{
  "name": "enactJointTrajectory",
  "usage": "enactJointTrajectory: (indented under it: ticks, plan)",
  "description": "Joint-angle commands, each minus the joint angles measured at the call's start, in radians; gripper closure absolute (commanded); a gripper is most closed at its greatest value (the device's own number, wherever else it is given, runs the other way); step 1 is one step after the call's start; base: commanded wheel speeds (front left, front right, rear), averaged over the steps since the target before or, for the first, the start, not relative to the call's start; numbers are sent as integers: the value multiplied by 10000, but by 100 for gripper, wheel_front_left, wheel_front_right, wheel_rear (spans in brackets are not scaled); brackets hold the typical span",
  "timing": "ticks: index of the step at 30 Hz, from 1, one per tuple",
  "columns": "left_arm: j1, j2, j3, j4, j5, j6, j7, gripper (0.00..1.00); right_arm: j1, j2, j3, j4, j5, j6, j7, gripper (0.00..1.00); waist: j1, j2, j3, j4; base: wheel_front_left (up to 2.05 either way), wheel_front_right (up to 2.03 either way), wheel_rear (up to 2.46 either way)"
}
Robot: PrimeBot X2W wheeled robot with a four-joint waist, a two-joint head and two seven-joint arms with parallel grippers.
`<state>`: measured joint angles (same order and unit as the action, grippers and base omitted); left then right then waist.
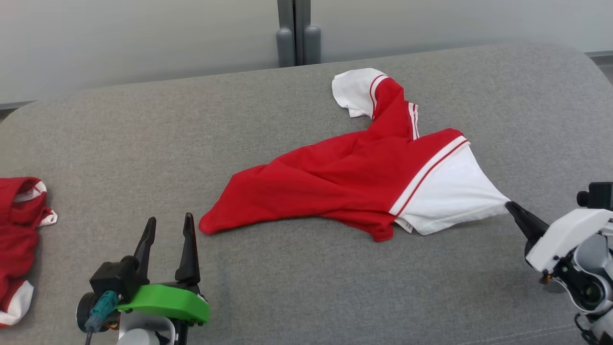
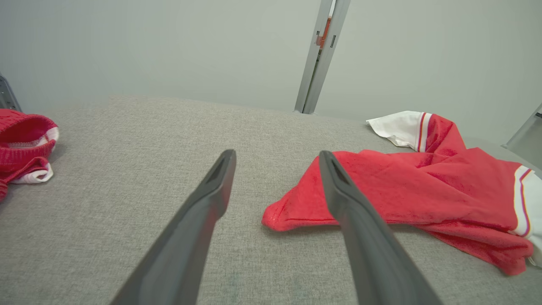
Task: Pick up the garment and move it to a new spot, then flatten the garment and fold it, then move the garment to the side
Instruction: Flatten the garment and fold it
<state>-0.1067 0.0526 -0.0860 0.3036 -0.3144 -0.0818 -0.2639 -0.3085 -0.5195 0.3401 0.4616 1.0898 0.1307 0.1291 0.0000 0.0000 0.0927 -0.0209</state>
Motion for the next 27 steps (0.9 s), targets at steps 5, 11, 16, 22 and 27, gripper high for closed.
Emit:
enactJointTrajectory:
  ticks: [5,11,16,22,27]
  plan:
    - [16,30,54,53,61,-5,-4,0,1260,-825,-736,-839,427,2,1541,100,0,0,105,-251,0,0,0]
    - [-146,24,7,185,77,-32,-6,0,2204,-1167,-1561,-544,359,0,3377,100,0,0,260,-161,0,0,0]
    - [-257,16,-40,339,57,-64,-4,0,2188,-726,-2185,-76,-331,0,3902,100,0,0,324,20,0,0,0]
    - [-288,20,-63,461,48,-90,-4,0,1745,3,-2904,-47,-1585,2,3223,0,0,0,248,169,0,0,0]
    - [-209,107,-9,535,52,-113,-4,0,1462,566,-3790,-1092,-2557,0,1708,0,0,0,79,205,0,0,0]
